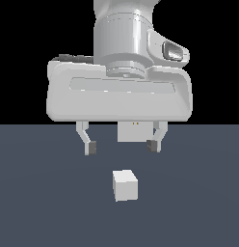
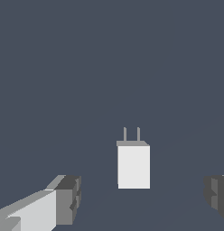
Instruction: Plug the charger into the wall socket.
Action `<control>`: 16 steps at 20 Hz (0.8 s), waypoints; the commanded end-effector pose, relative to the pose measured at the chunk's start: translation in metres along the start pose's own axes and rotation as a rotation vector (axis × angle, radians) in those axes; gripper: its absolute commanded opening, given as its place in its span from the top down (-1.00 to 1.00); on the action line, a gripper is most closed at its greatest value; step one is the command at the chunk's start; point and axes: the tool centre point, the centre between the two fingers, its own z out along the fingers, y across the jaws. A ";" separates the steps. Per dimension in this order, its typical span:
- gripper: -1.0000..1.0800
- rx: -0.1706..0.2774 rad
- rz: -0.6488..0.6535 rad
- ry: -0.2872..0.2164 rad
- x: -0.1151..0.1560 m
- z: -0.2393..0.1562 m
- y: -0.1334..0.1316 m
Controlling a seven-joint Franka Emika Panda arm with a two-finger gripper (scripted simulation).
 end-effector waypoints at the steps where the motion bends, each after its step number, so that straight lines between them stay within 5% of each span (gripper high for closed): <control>1: -0.92 0.000 -0.003 0.001 -0.002 0.001 0.000; 16: -0.92 0.000 -0.004 0.001 -0.003 0.045 0.001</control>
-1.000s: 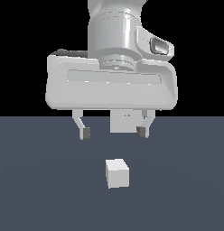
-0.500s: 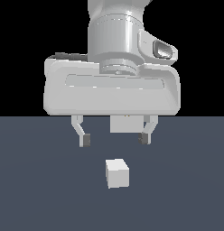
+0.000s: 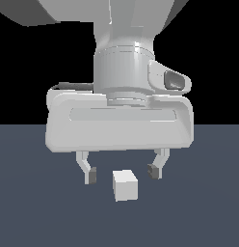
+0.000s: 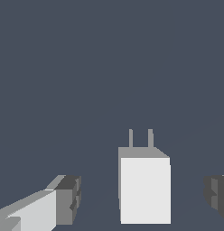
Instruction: Plug the charger into the wall socket.
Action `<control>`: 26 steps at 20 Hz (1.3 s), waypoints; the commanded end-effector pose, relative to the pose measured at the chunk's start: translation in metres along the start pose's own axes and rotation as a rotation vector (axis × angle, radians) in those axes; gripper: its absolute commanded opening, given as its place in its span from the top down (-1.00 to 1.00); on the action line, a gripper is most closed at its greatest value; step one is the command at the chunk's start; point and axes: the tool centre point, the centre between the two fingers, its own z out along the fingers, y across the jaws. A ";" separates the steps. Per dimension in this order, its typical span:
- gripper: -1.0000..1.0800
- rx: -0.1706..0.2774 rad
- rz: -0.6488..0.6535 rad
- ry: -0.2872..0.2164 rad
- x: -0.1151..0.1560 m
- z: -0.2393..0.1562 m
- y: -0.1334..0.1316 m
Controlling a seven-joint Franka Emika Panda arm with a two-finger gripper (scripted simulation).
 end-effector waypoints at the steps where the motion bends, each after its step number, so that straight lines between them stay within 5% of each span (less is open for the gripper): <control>1: -0.92 0.000 -0.001 0.001 0.000 0.009 0.000; 6: -0.92 0.000 -0.001 0.001 0.000 0.015 0.000; 7: 1.00 0.000 -0.001 0.001 0.000 0.015 0.000; 26: 1.00 0.000 0.023 0.001 0.014 0.000 0.008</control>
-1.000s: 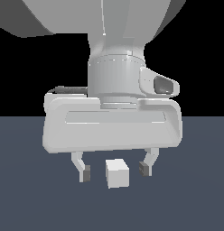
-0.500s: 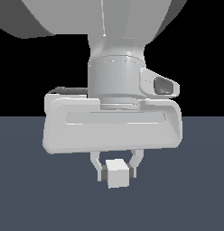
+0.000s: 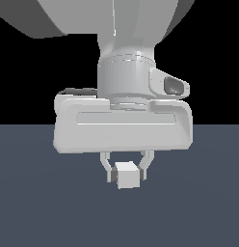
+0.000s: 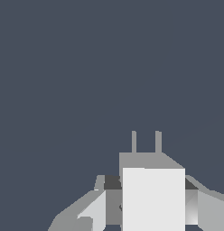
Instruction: Plug the charger into the wall socket.
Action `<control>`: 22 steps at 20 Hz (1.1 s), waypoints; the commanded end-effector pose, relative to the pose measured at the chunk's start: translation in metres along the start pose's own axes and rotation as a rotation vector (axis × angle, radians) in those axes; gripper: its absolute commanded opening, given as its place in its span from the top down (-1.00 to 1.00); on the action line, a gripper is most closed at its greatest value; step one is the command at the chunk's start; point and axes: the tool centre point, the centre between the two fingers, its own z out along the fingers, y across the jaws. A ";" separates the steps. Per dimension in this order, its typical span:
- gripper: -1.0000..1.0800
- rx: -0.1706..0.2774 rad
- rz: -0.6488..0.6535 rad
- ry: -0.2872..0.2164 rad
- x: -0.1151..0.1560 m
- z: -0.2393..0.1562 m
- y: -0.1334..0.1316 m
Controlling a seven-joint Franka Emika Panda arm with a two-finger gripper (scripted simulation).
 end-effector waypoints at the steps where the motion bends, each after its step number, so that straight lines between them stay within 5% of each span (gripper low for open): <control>1: 1.00 0.000 0.012 0.001 0.008 -0.008 0.004; 13: 1.00 0.000 0.105 0.001 0.061 -0.063 0.036; 22: 1.00 -0.001 0.131 0.001 0.076 -0.078 0.047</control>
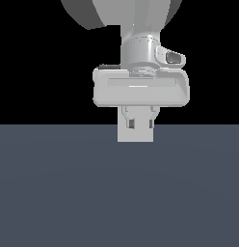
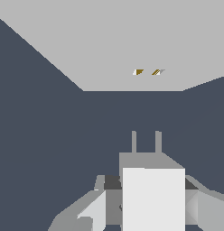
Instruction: Plug the charger into the wall socket.
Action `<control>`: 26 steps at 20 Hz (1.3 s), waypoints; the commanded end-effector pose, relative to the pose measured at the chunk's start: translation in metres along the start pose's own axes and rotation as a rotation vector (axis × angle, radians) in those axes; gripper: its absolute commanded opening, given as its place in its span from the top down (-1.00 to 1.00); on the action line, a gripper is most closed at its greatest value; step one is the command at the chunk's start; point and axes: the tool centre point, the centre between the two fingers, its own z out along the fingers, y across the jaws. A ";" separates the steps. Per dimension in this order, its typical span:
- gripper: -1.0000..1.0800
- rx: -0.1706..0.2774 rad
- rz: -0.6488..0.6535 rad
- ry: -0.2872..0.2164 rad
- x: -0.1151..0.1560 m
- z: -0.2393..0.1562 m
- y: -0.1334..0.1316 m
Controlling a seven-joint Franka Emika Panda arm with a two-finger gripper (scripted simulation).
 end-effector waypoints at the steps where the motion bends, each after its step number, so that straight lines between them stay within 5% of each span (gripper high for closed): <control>1: 1.00 0.000 0.002 -0.001 0.001 -0.001 0.001; 26: 1.00 0.000 0.002 -0.001 0.049 0.000 0.001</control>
